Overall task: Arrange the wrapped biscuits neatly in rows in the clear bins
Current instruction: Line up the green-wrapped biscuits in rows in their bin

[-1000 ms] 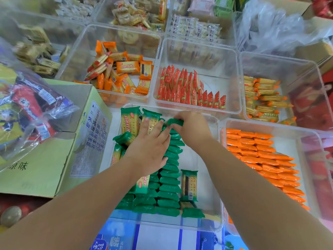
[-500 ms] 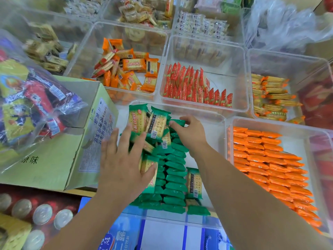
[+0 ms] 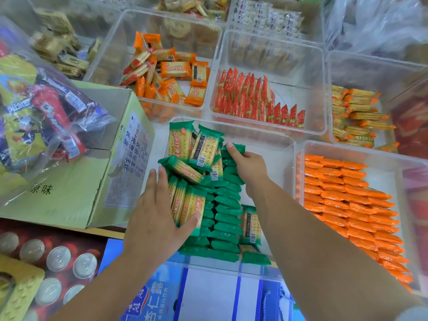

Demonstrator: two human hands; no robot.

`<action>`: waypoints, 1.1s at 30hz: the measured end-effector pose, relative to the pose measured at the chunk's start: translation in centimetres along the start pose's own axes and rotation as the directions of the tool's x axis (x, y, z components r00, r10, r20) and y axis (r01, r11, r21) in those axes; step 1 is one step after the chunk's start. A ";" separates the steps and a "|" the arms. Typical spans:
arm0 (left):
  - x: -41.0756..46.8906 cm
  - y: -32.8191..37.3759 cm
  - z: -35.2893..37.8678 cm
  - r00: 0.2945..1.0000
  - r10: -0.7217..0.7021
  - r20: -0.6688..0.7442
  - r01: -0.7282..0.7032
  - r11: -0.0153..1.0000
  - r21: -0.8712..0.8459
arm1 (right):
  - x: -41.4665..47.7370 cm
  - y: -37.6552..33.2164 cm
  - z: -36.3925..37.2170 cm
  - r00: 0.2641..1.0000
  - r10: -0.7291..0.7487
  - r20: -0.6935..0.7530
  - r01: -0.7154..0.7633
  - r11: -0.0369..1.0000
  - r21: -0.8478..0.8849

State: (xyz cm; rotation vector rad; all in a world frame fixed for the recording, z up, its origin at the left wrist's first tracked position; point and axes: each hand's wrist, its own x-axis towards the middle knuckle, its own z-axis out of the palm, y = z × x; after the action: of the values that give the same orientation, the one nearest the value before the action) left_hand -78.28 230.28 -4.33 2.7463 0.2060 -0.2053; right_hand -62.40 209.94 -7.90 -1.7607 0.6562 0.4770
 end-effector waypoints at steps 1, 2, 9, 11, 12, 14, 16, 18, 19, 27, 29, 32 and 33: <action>0.0 0.0 0.0 1.000 0.005 0.006 -0.005 1.000 0.010 | 0.1 0.0 0.2 1.000 0.007 -0.001 -0.007 1.000 -0.014; -0.1 0.0 -0.1 1.000 0.010 0.009 -0.010 1.000 0.022 | 0.1 0.0 0.3 1.000 0.020 0.004 -0.020 0.999 -0.026; -0.2 0.2 -0.4 0.999 0.014 0.040 -0.018 0.995 0.099 | 1.1 -0.8 1.2 0.992 0.126 0.001 -0.125 0.989 -0.072; -0.2 0.2 -0.4 0.999 0.016 0.045 -0.021 0.994 0.106 | 1.1 -1.0 1.4 0.988 0.152 -0.012 -0.152 0.987 -0.048; -0.2 0.2 -0.4 0.999 0.019 0.045 -0.024 0.993 0.114 | 0.9 -1.2 1.4 0.988 0.154 -0.021 -0.155 0.986 -0.054; -0.1 0.2 -0.4 0.999 0.021 0.049 -0.027 0.991 0.129 | 0.5 -1.4 1.4 0.991 0.130 -0.030 -0.132 0.986 -0.103; -0.1 0.1 -0.3 0.998 0.010 0.058 -0.018 0.991 0.135 | -0.2 -1.4 0.9 0.994 0.112 -0.016 -0.113 0.988 -0.105; -0.1 0.0 -0.2 0.998 0.009 0.062 -0.017 0.991 0.136 | -0.4 -1.0 0.0 0.989 0.147 0.013 -0.147 0.989 -0.013; 0.0 -0.1 -0.2 0.998 0.015 0.066 -0.024 0.990 0.139 | -0.5 -0.7 -0.5 0.986 0.166 0.019 -0.167 0.985 0.044; 0.2 0.2 -0.3 0.997 0.028 0.070 -0.040 0.984 0.174 | -3.0 1.4 0.7 0.945 0.220 0.241 -0.282 0.922 0.266; 0.2 0.2 -0.3 0.996 0.041 0.080 -0.051 0.990 0.129 | -3.2 0.7 1.1 0.935 0.248 0.255 -0.300 0.935 0.191; 0.0 0.2 -0.3 0.995 0.058 0.077 -0.067 0.991 0.114 | -3.5 0.3 0.8 0.914 0.218 0.342 -0.299 0.932 0.204; 0.0 0.3 -0.3 0.996 0.056 0.076 -0.066 0.990 0.128 | -3.5 0.4 0.4 0.896 0.176 0.408 -0.296 0.921 0.253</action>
State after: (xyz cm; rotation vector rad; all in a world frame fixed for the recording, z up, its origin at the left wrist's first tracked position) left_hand -78.17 230.13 -3.90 2.8644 0.0919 -0.3109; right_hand -65.30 210.92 -6.18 -1.2480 0.6337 0.8160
